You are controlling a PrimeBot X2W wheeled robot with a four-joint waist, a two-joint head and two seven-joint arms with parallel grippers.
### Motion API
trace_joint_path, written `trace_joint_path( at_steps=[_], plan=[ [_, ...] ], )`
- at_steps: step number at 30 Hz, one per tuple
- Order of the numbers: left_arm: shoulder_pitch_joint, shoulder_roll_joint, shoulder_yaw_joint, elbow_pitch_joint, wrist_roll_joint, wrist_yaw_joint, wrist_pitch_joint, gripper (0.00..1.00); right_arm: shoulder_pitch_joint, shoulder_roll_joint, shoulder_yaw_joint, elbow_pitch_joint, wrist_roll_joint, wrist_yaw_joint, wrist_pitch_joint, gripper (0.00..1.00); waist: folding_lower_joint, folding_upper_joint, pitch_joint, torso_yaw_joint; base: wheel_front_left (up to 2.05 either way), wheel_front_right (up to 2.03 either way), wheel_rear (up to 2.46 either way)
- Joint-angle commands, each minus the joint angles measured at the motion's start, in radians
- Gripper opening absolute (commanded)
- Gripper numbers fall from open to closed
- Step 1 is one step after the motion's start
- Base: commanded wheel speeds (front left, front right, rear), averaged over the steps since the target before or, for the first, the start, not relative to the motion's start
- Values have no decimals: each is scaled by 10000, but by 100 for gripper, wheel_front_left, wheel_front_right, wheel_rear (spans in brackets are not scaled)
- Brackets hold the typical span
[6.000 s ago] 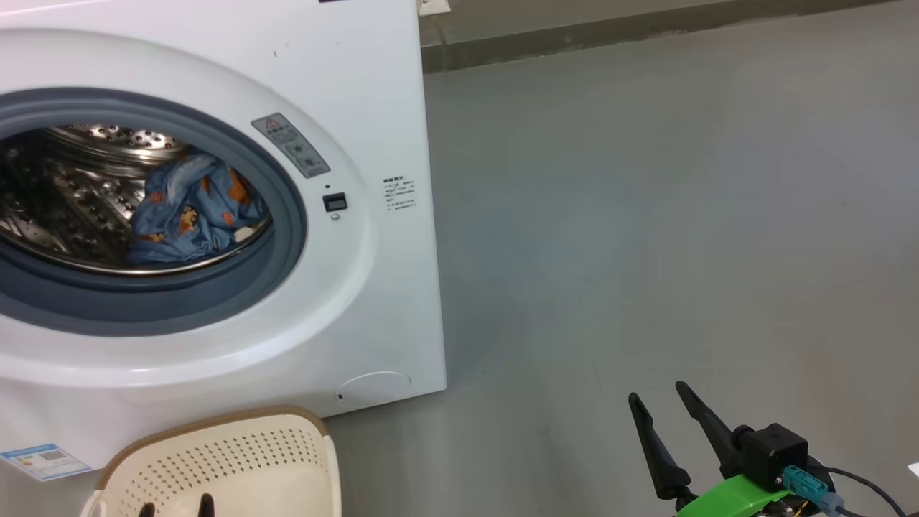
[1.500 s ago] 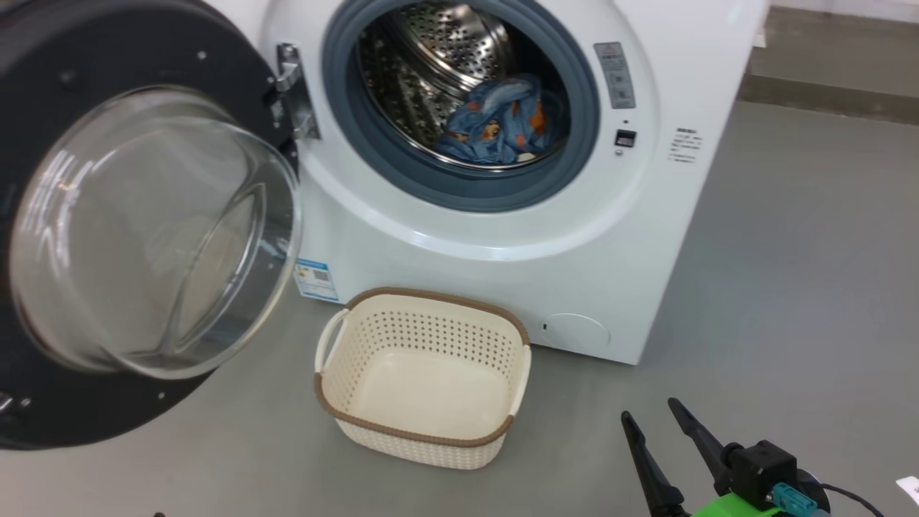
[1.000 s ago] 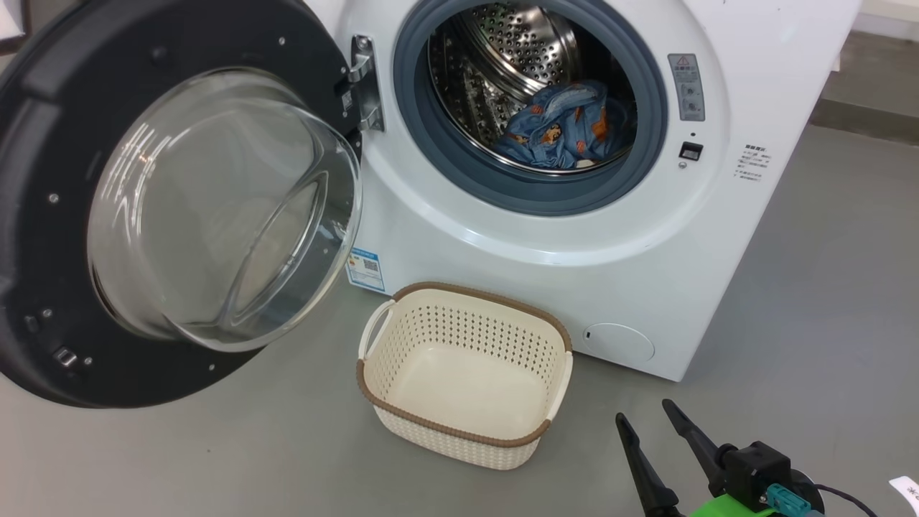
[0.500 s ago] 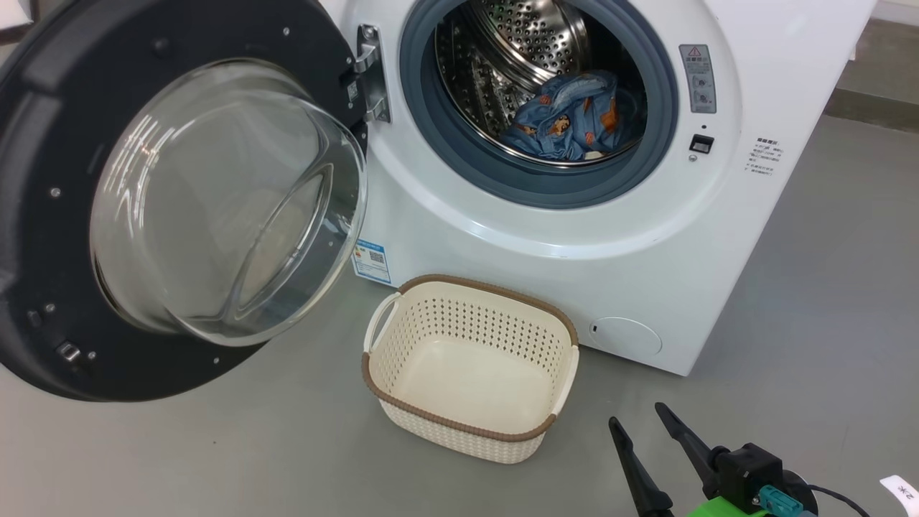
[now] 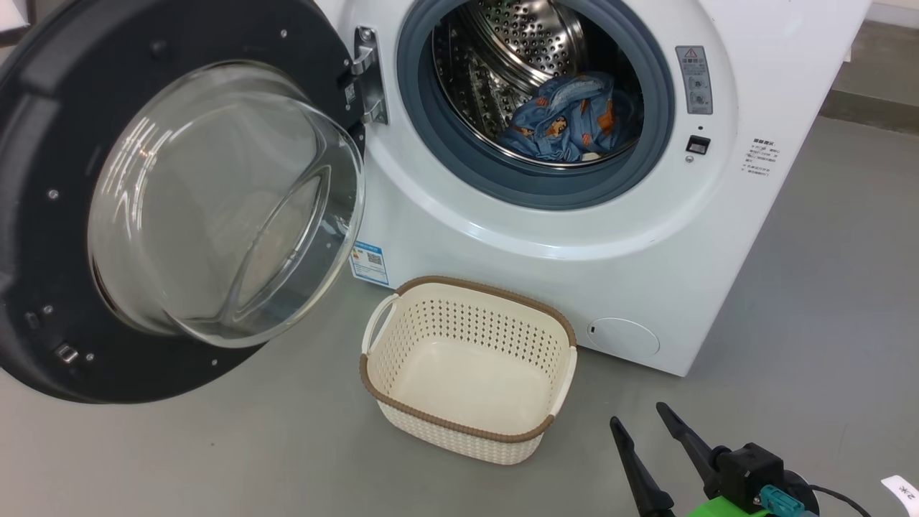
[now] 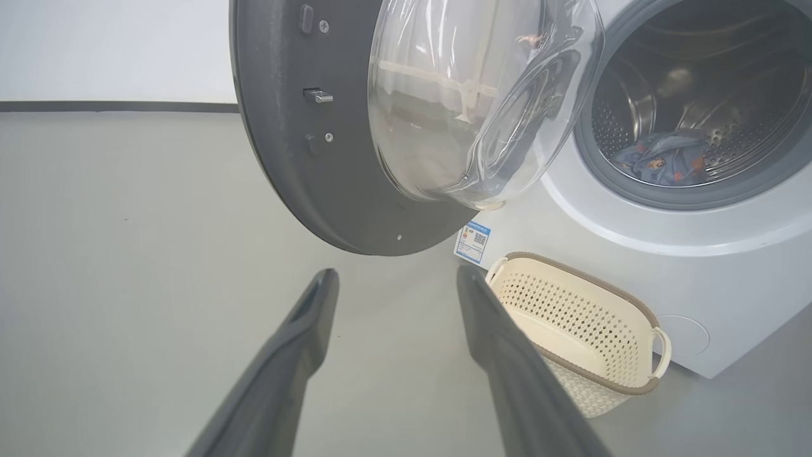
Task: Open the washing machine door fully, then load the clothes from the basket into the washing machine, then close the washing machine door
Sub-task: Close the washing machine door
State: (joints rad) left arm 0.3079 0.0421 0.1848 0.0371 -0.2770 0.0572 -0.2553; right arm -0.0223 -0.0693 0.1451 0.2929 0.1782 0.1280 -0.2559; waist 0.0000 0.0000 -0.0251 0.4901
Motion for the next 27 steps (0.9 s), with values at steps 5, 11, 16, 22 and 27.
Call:
trace_joint_path(
  at_steps=[5,11,16,22,27],
  plan=[
    [-201,81,315,-304,27,15,-65,0,-246,-38,162,-250,-13,27,-59,100,0,0,5,-3,0,0,0],
    [-411,81,622,-422,-64,-187,-65,0,-213,-8,161,-254,-6,27,-59,100,0,0,-13,-73,0,0,0],
    [-680,81,1068,-818,-38,-350,-65,0,-200,8,175,-252,7,27,-59,100,0,0,-13,-154,0,0,0],
    [-1344,81,1896,-1198,-566,-819,-65,0,-230,6,196,-249,-6,27,-59,100,0,0,2,-267,0,0,0],
    [-2394,278,3147,-1383,-755,-1500,-65,0,-295,-52,235,-253,0,27,-59,100,0,0,94,-457,0,0,0]
  ],
)
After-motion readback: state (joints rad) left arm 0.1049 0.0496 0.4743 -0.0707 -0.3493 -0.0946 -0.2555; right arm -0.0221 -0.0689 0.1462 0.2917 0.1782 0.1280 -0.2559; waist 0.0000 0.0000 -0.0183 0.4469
